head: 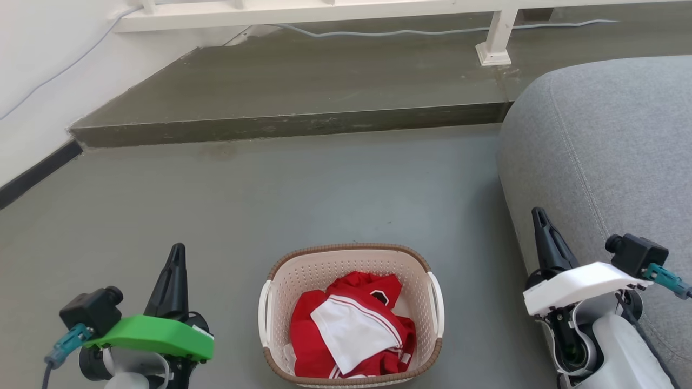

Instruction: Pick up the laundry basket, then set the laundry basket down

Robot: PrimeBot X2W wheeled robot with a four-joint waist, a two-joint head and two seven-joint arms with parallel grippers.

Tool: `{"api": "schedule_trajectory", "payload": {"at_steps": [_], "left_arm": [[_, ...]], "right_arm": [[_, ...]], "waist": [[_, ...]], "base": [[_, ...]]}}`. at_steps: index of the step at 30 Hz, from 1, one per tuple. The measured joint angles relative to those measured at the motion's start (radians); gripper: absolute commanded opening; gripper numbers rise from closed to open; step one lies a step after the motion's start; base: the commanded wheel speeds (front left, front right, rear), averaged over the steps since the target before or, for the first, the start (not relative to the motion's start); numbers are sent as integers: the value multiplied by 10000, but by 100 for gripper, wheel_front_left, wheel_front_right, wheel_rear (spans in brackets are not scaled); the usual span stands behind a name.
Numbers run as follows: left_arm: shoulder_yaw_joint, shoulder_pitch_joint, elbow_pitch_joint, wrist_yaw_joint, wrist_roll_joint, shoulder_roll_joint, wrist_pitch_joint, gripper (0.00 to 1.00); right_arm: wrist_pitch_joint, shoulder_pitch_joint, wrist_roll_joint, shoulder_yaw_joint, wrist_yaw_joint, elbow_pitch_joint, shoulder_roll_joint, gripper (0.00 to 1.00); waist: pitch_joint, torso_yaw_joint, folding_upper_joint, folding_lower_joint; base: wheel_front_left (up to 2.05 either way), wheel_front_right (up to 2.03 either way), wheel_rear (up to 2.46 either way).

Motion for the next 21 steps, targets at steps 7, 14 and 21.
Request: {"api": "schedule_trajectory", "payload": {"at_steps": [7, 14, 21], "left_arm": [[176, 0, 82, 0, -911, -4, 222, 0], [282, 0, 182, 0, -1776, -2, 506, 0], [470, 0, 230, 0, -2629, 8, 727, 0]], "right_arm": [[270, 11, 913, -238, 17, -12, 44, 0], [523, 16, 1774, -485, 90, -21, 88, 0], [786, 19, 2702, -719, 119, -33, 94, 0]], "waist": [[-61, 39, 0, 0], [-122, 77, 0, 0], [-183, 116, 0, 0]], "base": [[0, 0, 0], [0, 0, 0], [0, 0, 0]]}}
